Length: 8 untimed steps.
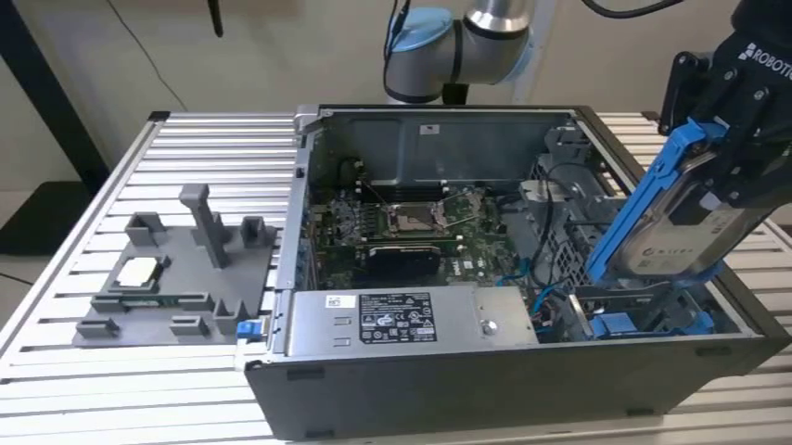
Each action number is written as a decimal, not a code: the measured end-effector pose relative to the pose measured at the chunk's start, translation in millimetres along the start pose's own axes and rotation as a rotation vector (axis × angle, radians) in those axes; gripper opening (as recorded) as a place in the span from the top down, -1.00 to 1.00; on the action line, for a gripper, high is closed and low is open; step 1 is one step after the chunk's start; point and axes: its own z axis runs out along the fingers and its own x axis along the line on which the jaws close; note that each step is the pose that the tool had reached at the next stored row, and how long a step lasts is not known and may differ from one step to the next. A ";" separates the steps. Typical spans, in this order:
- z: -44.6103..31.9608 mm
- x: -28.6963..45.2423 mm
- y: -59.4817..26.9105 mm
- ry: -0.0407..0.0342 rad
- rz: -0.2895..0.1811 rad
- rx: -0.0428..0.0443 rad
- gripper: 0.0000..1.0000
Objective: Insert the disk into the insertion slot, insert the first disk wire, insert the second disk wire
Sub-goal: 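Insert the disk into the insertion slot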
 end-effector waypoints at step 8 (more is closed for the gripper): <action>4.2 0.0 -0.2 0.0000 0.000 0.0000 0.35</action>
